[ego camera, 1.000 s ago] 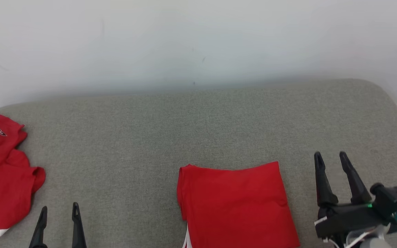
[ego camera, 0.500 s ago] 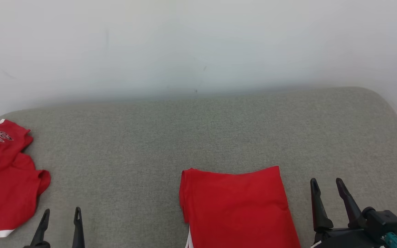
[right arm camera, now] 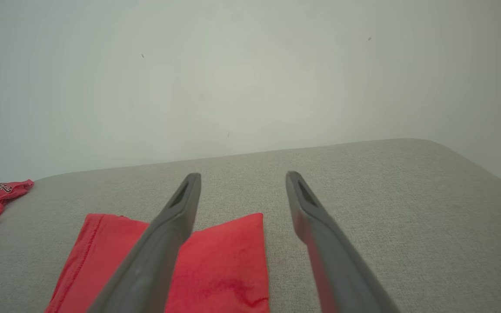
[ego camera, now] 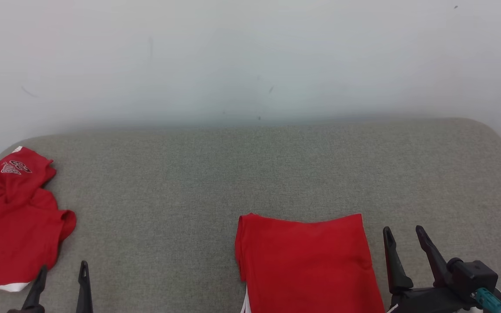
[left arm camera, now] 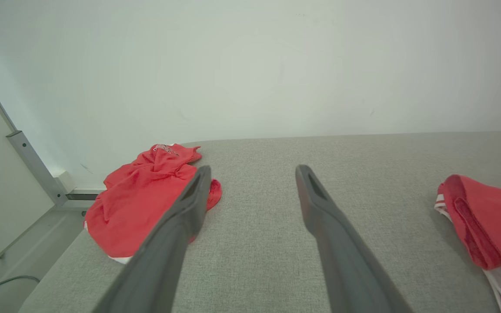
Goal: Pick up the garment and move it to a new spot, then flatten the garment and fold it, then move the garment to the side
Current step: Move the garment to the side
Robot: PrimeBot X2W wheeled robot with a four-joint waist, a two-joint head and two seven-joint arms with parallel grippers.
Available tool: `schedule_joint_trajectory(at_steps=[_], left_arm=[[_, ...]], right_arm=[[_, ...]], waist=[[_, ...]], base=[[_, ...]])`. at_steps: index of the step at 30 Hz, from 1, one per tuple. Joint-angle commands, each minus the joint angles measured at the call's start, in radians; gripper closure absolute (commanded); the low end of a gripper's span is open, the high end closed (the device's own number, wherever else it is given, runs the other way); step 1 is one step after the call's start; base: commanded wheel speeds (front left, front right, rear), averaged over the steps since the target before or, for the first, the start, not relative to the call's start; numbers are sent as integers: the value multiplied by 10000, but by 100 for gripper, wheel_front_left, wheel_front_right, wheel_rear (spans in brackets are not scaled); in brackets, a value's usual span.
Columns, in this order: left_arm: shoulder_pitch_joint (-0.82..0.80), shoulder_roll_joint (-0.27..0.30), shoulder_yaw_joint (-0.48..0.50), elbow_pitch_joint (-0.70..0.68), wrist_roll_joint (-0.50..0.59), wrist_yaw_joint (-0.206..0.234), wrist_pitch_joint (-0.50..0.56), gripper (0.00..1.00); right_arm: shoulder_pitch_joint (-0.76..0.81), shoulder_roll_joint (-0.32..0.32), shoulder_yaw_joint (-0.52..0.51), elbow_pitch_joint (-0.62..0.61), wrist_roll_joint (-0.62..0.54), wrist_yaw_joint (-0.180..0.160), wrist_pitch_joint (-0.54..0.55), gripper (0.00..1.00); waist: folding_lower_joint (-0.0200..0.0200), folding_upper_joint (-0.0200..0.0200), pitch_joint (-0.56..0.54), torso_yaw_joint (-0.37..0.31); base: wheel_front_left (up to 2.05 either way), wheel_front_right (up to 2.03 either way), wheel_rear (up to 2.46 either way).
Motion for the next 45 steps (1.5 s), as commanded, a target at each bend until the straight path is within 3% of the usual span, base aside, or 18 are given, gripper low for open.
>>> schedule_joint_trajectory(at_steps=[1,45], left_arm=[[169,52,35,-226,-17,83,168,0],[300,159,-173,-383,-302,366,175,0]], right_arm=[[128,62,-30,-80,-94,-26,66,0],[253,201,-270,-293,-396,-26,779,0]], waist=[[0,0,6,17],[0,0,70,-34]], base=[[0,0,0],[0,0,0]])
